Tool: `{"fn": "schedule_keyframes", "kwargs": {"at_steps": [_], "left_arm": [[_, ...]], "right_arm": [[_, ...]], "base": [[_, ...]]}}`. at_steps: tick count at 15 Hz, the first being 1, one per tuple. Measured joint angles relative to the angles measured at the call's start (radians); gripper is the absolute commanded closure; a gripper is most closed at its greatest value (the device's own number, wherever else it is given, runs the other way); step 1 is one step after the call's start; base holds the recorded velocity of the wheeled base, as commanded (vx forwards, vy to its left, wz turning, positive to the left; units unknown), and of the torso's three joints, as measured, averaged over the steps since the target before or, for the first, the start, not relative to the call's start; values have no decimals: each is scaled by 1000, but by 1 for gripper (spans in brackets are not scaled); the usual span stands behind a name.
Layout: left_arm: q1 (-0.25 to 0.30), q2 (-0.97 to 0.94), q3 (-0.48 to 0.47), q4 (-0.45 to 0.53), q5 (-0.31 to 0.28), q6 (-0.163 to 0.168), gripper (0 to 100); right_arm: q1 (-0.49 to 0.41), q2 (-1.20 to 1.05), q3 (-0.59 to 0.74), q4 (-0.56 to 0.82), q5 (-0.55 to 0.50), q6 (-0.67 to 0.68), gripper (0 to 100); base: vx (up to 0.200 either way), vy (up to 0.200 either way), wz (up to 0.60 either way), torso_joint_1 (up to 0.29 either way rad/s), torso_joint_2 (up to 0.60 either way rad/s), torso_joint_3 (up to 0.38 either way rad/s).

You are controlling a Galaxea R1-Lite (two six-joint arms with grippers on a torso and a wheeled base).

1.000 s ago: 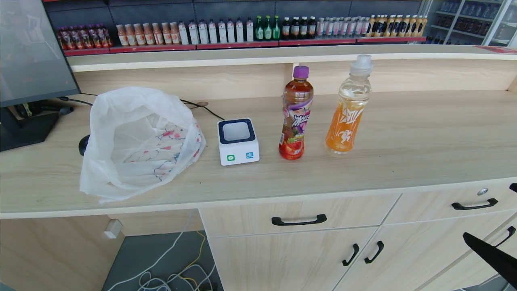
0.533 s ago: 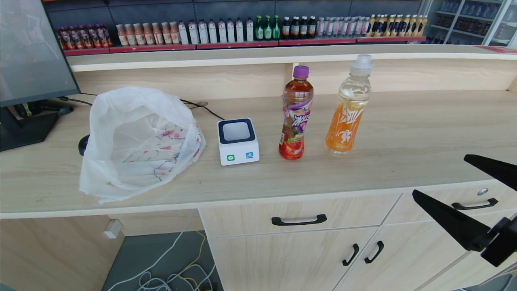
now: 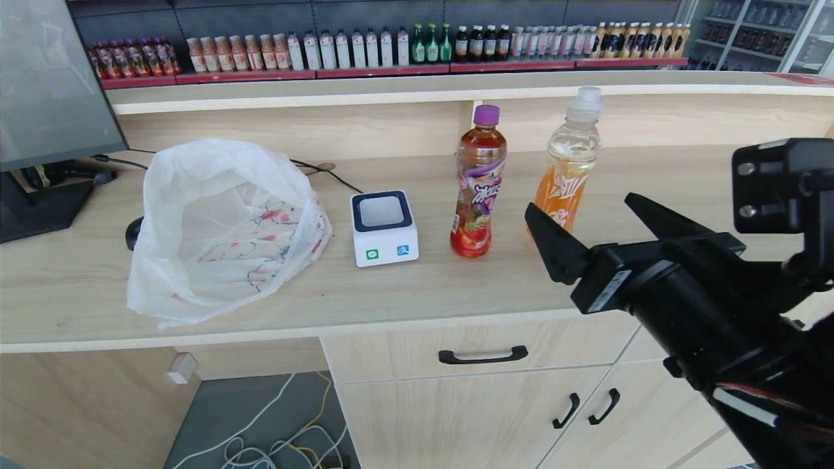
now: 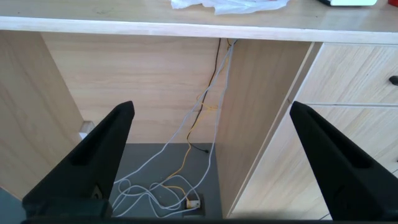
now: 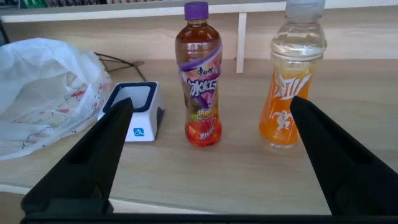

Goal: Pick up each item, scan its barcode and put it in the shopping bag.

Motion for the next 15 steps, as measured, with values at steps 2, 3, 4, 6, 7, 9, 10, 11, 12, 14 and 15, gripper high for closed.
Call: {"fn": "schedule_keyframes", "kwargs": {"at_steps": [2,3,4,6,7,9,10,11,12,14,15], "left_arm": [[0,0,0,0,0,0,0],[0,0,0,0,0,0,0],[0,0,0,0,0,0,0],[0,0,0,0,0,0,0],[0,0,0,0,0,0,0],[0,0,0,0,0,0,0],[0,0,0,0,0,0,0],[0,0,0,0,1,0,0],[0,0,0,0,0,0,0],[0,0,0,0,0,0,0],[0,0,0,0,0,0,0]], "right_arm": [[3,54,-21,-2,10,-4,0],[3,71,-26,-2,21,-4,0],[1,86,-27,-2,42,-4,0],[-6,109,-32,-1,81,-3,0],[-16,121,-42,-2,101,0,0],[-55,139,-71,0,157,-1,0],[-86,148,-90,1,195,-1,0],[-110,156,-107,1,221,-2,0],[-126,164,-118,2,234,-2,0],[-144,184,-138,3,274,1,0],[-150,195,-148,3,281,3,0]], "base": [[0,0,0,0,0,0],[0,0,0,0,0,0],[0,0,0,0,0,0],[0,0,0,0,0,0],[0,0,0,0,0,0],[0,0,0,0,0,0],[0,0,0,0,0,0],[0,0,0,0,0,0],[0,0,0,0,0,0],[0,0,0,0,0,0],[0,0,0,0,0,0]]}}
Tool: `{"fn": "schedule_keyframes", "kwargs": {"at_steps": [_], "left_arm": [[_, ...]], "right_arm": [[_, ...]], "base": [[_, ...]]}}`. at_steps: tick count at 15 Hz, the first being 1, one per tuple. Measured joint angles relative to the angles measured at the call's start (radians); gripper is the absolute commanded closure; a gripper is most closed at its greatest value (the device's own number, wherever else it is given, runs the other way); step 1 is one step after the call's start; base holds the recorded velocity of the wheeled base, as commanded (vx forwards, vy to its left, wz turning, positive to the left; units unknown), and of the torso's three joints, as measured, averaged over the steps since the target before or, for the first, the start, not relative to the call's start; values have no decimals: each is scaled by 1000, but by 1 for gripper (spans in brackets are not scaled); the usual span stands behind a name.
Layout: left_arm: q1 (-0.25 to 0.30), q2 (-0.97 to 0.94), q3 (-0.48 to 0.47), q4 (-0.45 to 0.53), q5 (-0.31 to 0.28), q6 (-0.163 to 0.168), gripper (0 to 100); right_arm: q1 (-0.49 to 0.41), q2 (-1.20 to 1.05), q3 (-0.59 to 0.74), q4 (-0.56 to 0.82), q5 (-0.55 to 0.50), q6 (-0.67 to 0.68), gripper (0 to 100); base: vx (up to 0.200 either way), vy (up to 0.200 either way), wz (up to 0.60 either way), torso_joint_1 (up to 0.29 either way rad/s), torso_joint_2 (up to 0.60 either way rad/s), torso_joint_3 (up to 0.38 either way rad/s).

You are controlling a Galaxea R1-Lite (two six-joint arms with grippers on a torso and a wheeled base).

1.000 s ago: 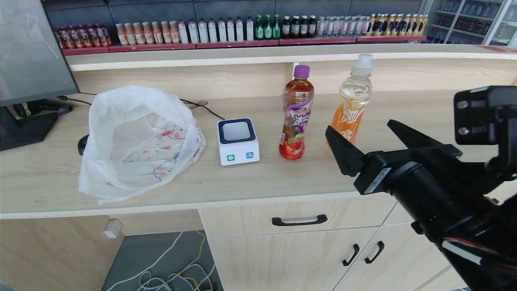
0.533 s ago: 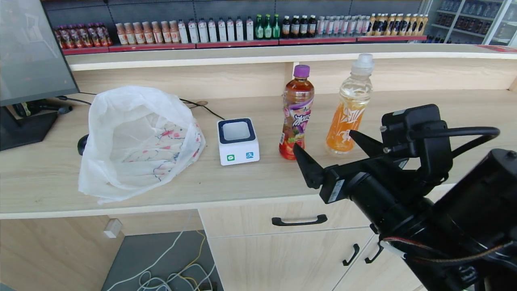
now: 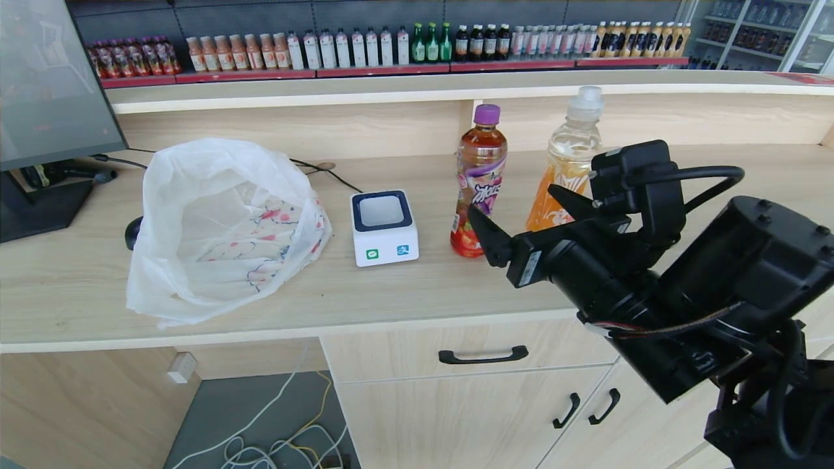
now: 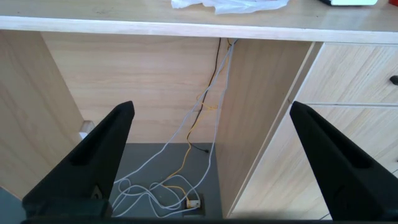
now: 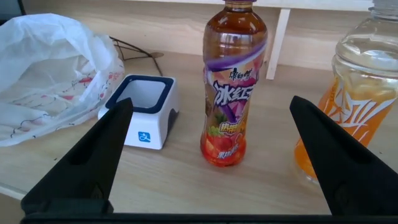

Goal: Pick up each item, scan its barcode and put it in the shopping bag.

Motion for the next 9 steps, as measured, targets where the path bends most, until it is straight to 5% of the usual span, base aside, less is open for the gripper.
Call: {"fn": "schedule_keyframes", "kwargs": {"at_steps": [9], "left_arm": [[0,0,0,0,0,0,0]], "right_arm": [[-102,107,-157,30,126,7,0]], "base": [[0,0,0,0,0,0]]}}
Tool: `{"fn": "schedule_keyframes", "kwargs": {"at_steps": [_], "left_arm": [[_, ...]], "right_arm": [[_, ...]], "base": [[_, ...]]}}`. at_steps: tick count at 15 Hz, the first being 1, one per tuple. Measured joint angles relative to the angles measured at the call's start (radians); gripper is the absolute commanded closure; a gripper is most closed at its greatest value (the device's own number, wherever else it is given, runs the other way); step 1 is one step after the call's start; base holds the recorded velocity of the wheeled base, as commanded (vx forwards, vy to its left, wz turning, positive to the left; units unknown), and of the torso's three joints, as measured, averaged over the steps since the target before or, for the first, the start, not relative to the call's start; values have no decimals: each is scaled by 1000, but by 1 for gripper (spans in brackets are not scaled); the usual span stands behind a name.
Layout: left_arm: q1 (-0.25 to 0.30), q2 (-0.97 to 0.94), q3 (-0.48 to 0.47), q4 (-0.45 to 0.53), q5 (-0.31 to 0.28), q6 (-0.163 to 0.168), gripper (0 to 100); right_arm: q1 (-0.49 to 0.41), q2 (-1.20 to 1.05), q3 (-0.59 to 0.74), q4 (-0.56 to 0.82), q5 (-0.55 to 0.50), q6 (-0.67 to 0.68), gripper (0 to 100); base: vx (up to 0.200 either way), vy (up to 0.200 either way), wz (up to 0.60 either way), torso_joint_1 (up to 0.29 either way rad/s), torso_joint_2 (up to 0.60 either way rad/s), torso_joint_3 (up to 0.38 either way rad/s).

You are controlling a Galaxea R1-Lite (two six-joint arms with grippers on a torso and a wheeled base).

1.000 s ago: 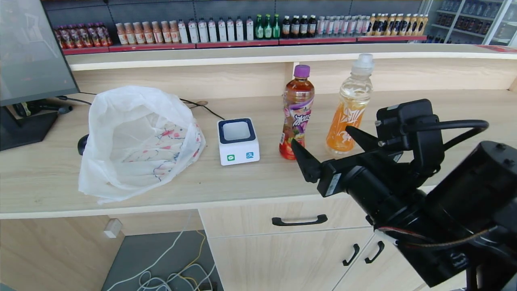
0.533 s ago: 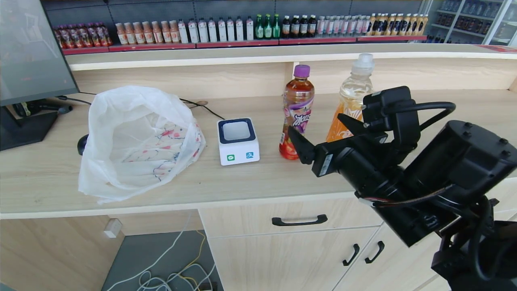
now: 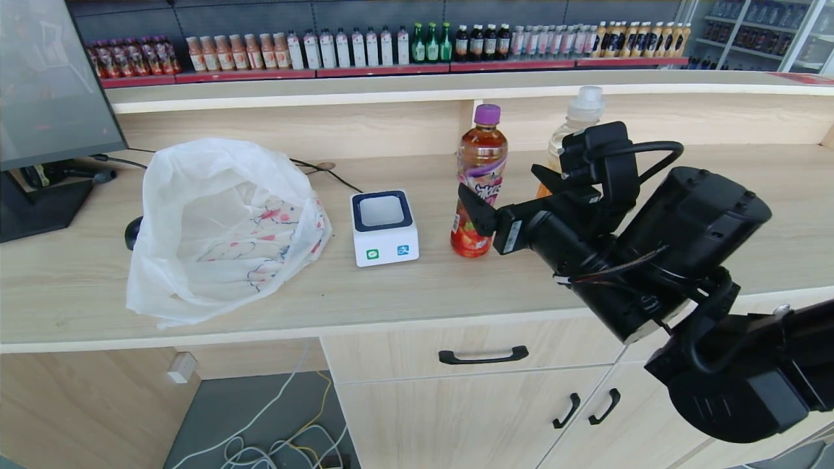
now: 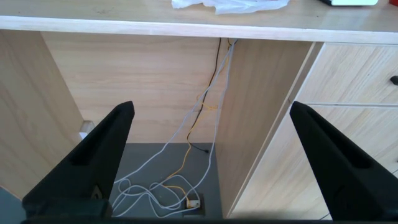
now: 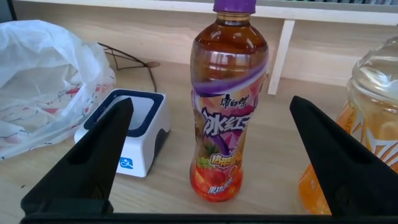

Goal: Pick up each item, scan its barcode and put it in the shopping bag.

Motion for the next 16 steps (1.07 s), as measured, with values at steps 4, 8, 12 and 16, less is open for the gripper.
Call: {"fn": "schedule_keyframes", "kwargs": {"at_steps": [4,8,12,16], "left_arm": [[0,0,0,0,0,0,0],[0,0,0,0,0,0,0],[0,0,0,0,0,0,0],[0,0,0,-1,-1,0,0]], "right_arm": [[-9,23,-41,26,4,31,0],[-29,59,-125,76,26,40,0],[-39,106,-185,79,26,40,0],[-53,140,-221,79,26,40,0]], "base": [[0,0,0,0,0,0],[0,0,0,0,0,0],[0,0,0,0,0,0],[0,0,0,0,0,0]]}}
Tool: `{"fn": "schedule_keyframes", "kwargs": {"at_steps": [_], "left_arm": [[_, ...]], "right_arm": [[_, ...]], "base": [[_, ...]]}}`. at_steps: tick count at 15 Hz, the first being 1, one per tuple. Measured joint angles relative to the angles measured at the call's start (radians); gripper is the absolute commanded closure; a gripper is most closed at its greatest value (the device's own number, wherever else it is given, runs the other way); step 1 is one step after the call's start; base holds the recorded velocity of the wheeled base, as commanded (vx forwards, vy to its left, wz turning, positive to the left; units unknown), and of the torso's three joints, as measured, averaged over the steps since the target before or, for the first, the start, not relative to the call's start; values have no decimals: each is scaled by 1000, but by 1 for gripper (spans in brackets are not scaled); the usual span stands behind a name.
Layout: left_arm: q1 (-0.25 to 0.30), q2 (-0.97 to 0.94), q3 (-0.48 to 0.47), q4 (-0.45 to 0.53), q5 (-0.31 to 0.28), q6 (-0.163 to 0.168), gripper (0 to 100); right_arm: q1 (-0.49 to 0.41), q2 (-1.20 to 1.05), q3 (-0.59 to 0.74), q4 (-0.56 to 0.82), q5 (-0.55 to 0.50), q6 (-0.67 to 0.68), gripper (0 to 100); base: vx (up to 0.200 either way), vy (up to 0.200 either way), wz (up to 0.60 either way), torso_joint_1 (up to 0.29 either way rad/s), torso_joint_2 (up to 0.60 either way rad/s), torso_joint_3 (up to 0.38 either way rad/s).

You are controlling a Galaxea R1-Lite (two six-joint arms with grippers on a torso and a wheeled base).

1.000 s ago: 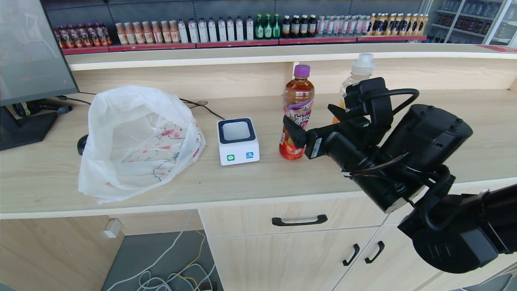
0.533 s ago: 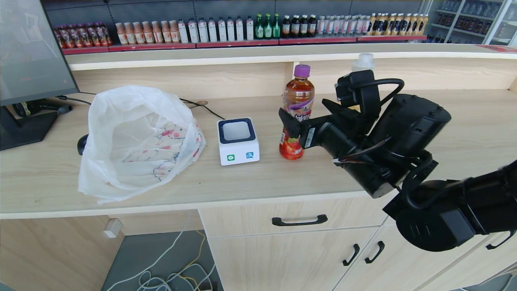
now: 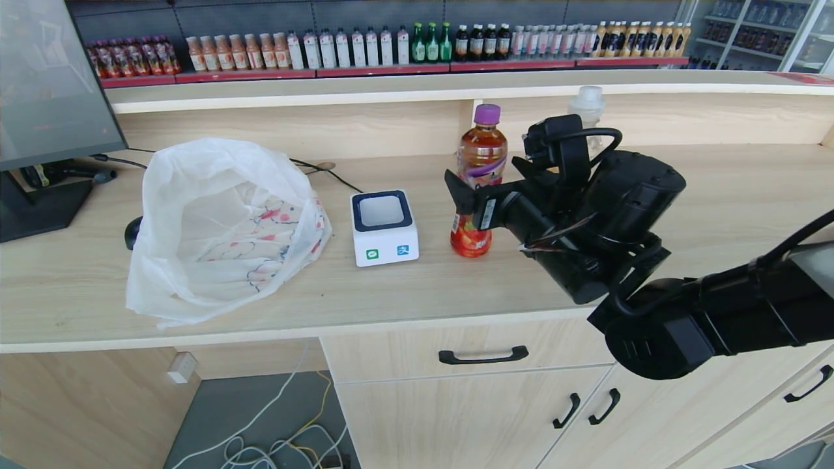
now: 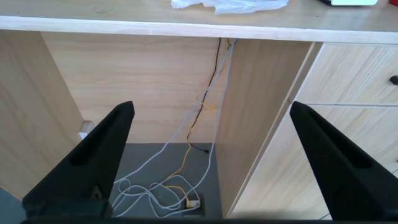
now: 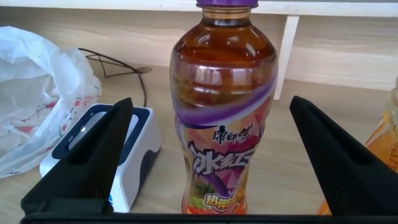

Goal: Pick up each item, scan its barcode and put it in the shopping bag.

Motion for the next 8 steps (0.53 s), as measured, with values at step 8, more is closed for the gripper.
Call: {"fn": "schedule_keyframes", "kwargs": {"at_steps": [8], "left_arm": [[0,0,0,0,0,0,0]], "right_arm": [[-29,64,-62,-1,0,0,0]], "base": [[0,0,0,0,0,0]]}}
